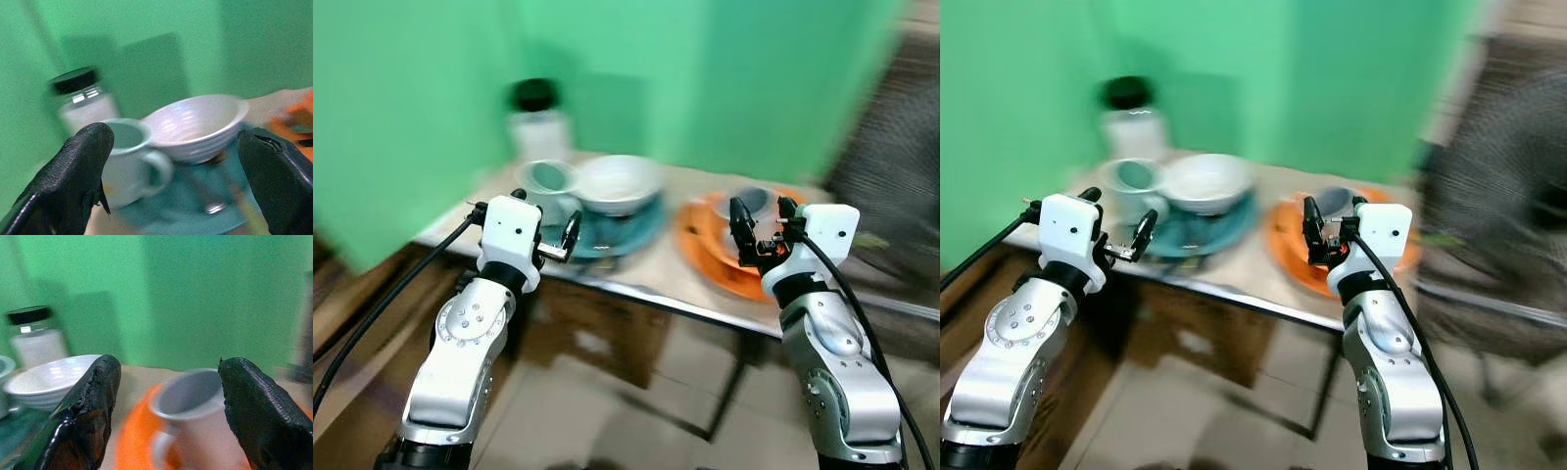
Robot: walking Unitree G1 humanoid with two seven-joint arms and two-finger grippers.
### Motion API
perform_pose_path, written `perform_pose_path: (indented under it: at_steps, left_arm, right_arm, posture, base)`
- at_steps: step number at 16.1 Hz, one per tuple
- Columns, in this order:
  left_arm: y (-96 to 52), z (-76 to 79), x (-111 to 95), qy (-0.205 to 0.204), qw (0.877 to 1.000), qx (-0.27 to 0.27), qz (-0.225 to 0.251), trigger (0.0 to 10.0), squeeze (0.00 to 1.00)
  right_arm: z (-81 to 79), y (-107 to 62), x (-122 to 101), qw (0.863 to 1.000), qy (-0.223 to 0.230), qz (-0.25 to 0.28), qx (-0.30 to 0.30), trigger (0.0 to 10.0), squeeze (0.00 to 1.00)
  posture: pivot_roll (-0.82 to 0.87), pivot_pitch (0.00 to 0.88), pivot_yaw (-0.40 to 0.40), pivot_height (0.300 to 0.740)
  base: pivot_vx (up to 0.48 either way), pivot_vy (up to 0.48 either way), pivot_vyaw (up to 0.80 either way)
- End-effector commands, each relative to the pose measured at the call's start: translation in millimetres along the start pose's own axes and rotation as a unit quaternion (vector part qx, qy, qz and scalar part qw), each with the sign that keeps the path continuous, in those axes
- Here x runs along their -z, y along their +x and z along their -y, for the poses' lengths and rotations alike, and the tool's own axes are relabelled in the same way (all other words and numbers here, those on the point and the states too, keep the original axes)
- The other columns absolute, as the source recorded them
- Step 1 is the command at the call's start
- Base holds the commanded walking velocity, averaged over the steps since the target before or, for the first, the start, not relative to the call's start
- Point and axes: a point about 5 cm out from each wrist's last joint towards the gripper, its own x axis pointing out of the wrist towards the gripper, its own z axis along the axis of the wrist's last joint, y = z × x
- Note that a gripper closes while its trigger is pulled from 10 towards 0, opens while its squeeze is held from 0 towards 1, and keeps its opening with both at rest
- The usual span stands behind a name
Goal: Setting the table
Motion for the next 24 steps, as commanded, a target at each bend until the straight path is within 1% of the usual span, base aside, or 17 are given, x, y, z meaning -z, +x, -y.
perform_pose_path:
  at_steps: [1,2,4,5,6,8,11,13,14,15,16,17,18,20,21,23,24]
  left_arm:
    - [1.3,0.7,-2.1,0.016,1.0,-0.002,0.007,10.0,0.0]
    - [1.5,1.2,-2.3,0.027,1.0,-0.002,0.008,10.0,0.0]
    - [2.5,0.1,-2.7,0.025,1.0,-0.013,0.008,10.0,0.0]
    - [2.9,-1.6,-2.6,0.024,0.999,-0.022,0.006,10.0,0.0]
    - [2.6,-3.5,-1.8,0.007,0.999,-0.031,0.004,10.0,0.0]
    - [2.1,-6.4,-1.4,0.009,0.999,-0.038,0.002,10.0,0.0]
    - [0.5,-7.7,-0.9,0.006,0.999,-0.048,0.001,10.0,0.0]
    - [-2.6,-6.8,-1.4,-0.003,0.999,-0.036,0.003,10.0,0.0]
    - [-4.7,-3.7,-2.7,-0.011,1.0,-0.012,0.006,10.0,0.0]
    - [-6.4,-0.5,-2.8,-0.006,1.0,0.015,0.001,10.0,0.0]
    - [-8.6,5.4,-2.1,0.002,0.998,0.063,-0.004,10.0,0.0]
    - [-9.4,7.4,-1.0,0.006,0.997,0.082,-0.008,10.0,0.0]
    - [-12.5,13.8,3.8,0.018,0.989,0.146,-0.023,10.0,0.0]
    - [-17.0,17.7,7.9,0.027,0.98,0.194,-0.036,10.0,0.0]
    - [-20.4,18.0,11.6,0.041,0.972,0.227,-0.05,10.0,0.0]
    - [-20.6,18.0,12.1,0.048,0.969,0.238,-0.054,10.0,0.0]
    - [-21.5,20.0,12.3,0.049,0.966,0.248,-0.056,10.0,0.0]
  right_arm:
    - [-3.6,-0.7,-4.1,1.0,-0.005,0.005,-0.002,10.0,0.0]
    - [-4.0,-0.6,-3.7,1.0,-0.012,0.003,0.0,10.0,0.0]
    - [-4.2,1.1,-0.5,0.999,-0.046,-0.009,0.005,10.0,0.0]
    - [-4.5,2.4,2.2,0.999,-0.046,-0.022,0.005,10.0,0.0]
    - [-7.2,4.1,3.8,0.998,-0.042,-0.032,-0.016,10.0,0.0]
    - [-12.1,8.6,7.1,0.996,-0.062,-0.051,-0.049,10.0,0.0]
    - [-15.7,15.4,2.8,0.993,-0.063,-0.047,-0.084,10.0,0.0]
    - [-18.7,19.3,1.3,0.99,-0.055,-0.056,-0.116,10.0,0.0]
    - [-20.7,23.2,-0.7,0.987,-0.051,-0.057,-0.14,10.0,0.0]
    - [-21.8,27.7,-2.5,0.983,-0.065,-0.056,-0.16,10.0,0.68]
    - [-22.0,35.4,-2.6,0.977,-0.083,-0.065,-0.183,10.0,1.0]
    - [-21.8,39.6,-2.8,0.974,-0.098,-0.067,-0.191,10.0,1.0]
    - [-22.5,51.8,-3.5,0.96,-0.149,-0.068,-0.226,10.0,1.0]
    - [-22.6,61.0,-5.4,0.945,-0.202,-0.066,-0.25,10.0,1.0]
    - [-23.7,75.3,-10.4,0.922,-0.259,-0.07,-0.279,10.0,1.0]
    - [-24.9,89.7,-15.3,0.907,-0.299,-0.082,-0.286,10.0,1.0]
    - [-25.5,97.1,-16.3,0.892,-0.328,-0.09,-0.297,10.0,1.0]
  posture:
    - [0.02,0.0,0.05,0.74]
    - [0.02,0.0,0.05,0.74]
    - [0.02,0.0,0.047,0.74]
    - [0.02,0.0,0.046,0.74]
    - [0.02,0.0,0.039,0.74]
    - [0.02,0.0,0.032,0.74]
    - [0.03,0.008,0.016,0.74]
    - [0.03,0.012,0.008,0.74]
    - [0.03,0.014,0.002,0.74]
    - [0.04,0.016,0.001,0.74]
    - [0.04,0.018,-0.001,0.74]
    - [0.03,0.018,-0.003,0.74]
    - [0.03,0.021,0.0,0.74]
    - [0.03,0.023,0.002,0.74]
    - [0.03,0.029,0.005,0.74]
    - [0.02,0.038,0.008,0.74]
    - [0.02,0.041,0.01,0.74]
  base:
    - [0.0,0.0,-0.8]
    - [0.0,0.0,-0.71]
    - [0.0,-0.48,0.0]
    - [0.0,-0.48,0.0]
    - [0.0,0.0,0.0]
    - [0.0,0.0,0.0]
    - [0.0,0.0,0.0]
    - [0.0,0.0,0.0]
    - [0.0,0.0,0.0]
    - [0.0,0.0,0.0]
    - [0.0,0.0,0.0]
    - [0.0,0.0,0.0]
    - [0.0,0.0,0.0]
    - [0.0,0.0,0.0]
    - [0.0,0.0,0.0]
    - [0.0,0.0,0.0]
    - [0.0,0.0,0.0]
